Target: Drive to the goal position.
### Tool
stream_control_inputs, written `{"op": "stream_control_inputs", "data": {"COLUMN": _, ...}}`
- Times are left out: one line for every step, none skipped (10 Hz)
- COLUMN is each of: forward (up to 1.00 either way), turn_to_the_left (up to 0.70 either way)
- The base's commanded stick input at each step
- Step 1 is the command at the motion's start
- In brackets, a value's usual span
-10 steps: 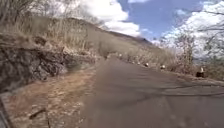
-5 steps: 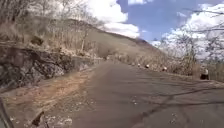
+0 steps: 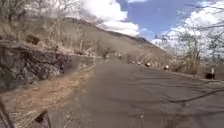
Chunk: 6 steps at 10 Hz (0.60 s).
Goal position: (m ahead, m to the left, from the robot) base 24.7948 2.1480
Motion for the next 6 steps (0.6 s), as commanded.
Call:
{"op": "stream_control_inputs", "data": {"forward": 0.7, "turn_to_the_left": 0.0}}
{"op": "stream_control_inputs", "data": {"forward": 0.7, "turn_to_the_left": 0.0}}
{"op": "stream_control_inputs", "data": {"forward": 0.7, "turn_to_the_left": 0.0}}
{"op": "stream_control_inputs", "data": {"forward": 0.7, "turn_to_the_left": 0.0}}
{"op": "stream_control_inputs", "data": {"forward": 0.7, "turn_to_the_left": 0.0}}
{"op": "stream_control_inputs", "data": {"forward": 0.7, "turn_to_the_left": 0.0}}
